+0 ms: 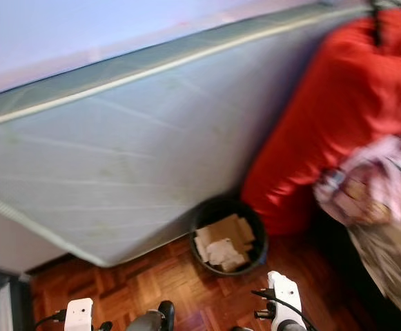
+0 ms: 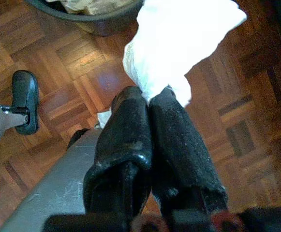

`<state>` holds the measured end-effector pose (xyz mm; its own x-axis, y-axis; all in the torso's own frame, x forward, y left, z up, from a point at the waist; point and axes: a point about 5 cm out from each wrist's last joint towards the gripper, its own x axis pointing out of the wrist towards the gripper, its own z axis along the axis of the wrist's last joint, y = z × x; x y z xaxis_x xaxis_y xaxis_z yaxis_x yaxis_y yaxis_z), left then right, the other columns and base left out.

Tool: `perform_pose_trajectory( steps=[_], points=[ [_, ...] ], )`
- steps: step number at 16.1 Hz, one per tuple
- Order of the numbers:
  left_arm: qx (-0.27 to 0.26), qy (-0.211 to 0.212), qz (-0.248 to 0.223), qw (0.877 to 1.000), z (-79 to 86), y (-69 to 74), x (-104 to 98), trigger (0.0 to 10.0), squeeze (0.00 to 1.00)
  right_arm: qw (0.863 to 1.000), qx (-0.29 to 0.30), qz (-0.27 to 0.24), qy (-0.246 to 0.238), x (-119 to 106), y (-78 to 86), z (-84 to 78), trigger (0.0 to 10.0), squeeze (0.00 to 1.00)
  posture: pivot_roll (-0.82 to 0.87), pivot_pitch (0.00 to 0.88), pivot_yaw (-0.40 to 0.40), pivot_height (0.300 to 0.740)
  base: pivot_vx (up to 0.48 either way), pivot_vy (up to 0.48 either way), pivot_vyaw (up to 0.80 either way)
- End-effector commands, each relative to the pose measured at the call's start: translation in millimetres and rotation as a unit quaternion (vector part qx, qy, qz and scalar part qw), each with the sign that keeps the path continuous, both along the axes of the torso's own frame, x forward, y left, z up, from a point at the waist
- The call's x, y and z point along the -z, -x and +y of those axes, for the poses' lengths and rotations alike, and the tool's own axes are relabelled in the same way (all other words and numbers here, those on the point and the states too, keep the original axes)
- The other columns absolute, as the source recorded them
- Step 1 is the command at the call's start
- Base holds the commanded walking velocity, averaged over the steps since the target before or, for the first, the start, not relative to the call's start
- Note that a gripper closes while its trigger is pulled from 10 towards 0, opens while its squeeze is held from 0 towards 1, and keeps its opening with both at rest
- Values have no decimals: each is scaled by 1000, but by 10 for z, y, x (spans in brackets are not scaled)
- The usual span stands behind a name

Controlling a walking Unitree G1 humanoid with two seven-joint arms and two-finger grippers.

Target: Clean up the room

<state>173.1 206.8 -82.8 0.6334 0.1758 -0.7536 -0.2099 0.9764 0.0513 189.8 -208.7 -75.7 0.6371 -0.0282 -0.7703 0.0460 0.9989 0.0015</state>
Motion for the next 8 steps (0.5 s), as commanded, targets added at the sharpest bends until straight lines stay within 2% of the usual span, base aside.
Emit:
perform_pose_trajectory(
  steps=[1, 6, 8],
  points=[
    [-12, 6, 22, 1000, 10, 125, 58, 10000, 0, 1000, 0, 17, -2, 50, 93, 8, 10000, 0, -38, 215, -10, 740, 0, 0, 800],
    [-13, 7, 23, 1000, -4, 143, 67, 10000, 0, 1000, 1, 17, -3, 50, 94, 7, 10000, 0, -38, 214, -11, 740, 0, 0, 800],
    [-13, 9, 23, 1000, -6, 140, 67, 10000, 0, 1000, 6, 17, -4, 51, 96, 5, 10000, 0, -38, 214, -12, 740, 0, 0, 0]
  ],
)
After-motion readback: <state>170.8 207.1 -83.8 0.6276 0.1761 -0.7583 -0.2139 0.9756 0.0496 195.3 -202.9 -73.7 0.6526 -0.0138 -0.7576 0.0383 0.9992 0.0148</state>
